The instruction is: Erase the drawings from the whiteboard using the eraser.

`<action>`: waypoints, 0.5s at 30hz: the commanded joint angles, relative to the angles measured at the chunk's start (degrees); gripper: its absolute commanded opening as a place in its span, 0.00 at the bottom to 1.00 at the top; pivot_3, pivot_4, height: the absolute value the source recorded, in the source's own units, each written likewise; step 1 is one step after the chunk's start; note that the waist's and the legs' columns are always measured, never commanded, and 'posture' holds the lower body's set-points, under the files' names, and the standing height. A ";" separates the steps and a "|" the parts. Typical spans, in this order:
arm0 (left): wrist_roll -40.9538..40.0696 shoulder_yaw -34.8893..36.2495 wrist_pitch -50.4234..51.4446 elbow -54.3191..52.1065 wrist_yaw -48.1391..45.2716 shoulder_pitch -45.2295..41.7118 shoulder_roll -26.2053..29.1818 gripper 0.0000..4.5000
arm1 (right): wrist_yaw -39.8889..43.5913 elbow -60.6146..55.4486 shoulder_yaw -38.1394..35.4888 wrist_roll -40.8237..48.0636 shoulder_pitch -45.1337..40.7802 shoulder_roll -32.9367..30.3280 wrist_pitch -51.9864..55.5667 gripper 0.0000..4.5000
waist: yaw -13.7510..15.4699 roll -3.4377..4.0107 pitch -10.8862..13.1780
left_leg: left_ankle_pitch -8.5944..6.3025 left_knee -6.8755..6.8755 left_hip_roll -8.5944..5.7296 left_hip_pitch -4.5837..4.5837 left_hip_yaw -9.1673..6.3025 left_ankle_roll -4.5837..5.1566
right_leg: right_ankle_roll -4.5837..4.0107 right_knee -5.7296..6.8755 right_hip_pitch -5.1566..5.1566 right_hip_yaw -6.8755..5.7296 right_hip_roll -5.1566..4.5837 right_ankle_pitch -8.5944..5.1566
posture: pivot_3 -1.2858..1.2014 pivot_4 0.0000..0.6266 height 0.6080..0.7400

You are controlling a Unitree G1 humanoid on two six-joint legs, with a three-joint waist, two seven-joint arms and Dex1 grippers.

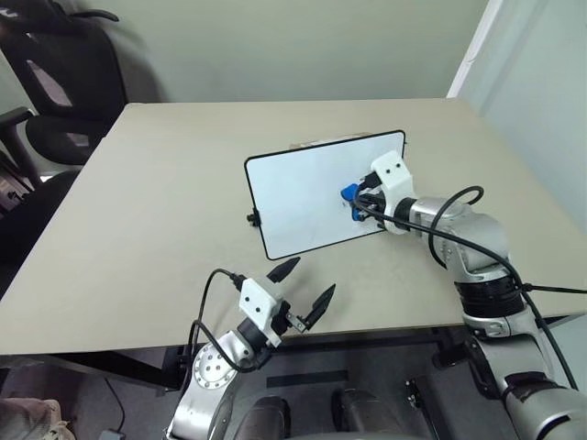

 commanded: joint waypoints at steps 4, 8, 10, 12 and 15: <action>-0.64 -0.46 -0.17 -3.23 0.17 0.52 -0.12 1.00 | -0.17 1.50 2.97 -0.77 2.11 1.24 1.01 0.05 | 0.00 0.03 0.01 | -0.02 0.00 0.00 -0.03 0.00 -0.04 | 0.00 -0.01 -0.02 0.00 0.00 0.00 | 0.52 0.24 0.97; -0.54 -0.43 -0.25 -3.39 0.25 0.67 -0.15 1.00 | -0.36 2.66 2.89 -1.00 1.83 1.20 0.54 0.05 | 0.00 0.04 0.02 | -0.04 0.00 0.00 -0.05 0.00 -0.07 | -0.01 0.00 -0.04 0.00 0.00 0.00 | 0.52 0.24 0.97; -0.60 -0.32 -0.25 -3.52 0.25 0.74 -0.09 1.00 | -0.60 3.06 1.94 -1.01 0.85 1.01 0.27 0.05 | 0.00 0.05 0.02 | -0.04 0.00 0.00 -0.06 0.00 -0.08 | -0.01 -0.01 -0.04 0.00 0.00 0.00 | 0.52 0.24 0.97; -0.71 -0.15 -0.27 -3.37 0.19 0.66 -0.06 1.00 | -0.74 3.19 1.09 -1.05 -0.03 0.68 -0.32 0.05 | 0.00 0.04 0.02 | -0.04 0.01 0.00 -0.07 0.00 -0.08 | -0.01 -0.01 -0.04 0.00 0.00 0.00 | 0.52 0.24 0.97; -0.77 0.06 -0.24 -3.23 0.17 0.49 -0.05 1.00 | -1.03 2.42 -0.72 -0.94 -1.10 -0.03 -1.58 0.05 | 0.00 0.03 0.04 | -0.04 0.01 0.00 -0.07 0.00 -0.08 | -0.03 -0.01 -0.05 0.00 0.00 0.01 | 0.52 0.24 0.97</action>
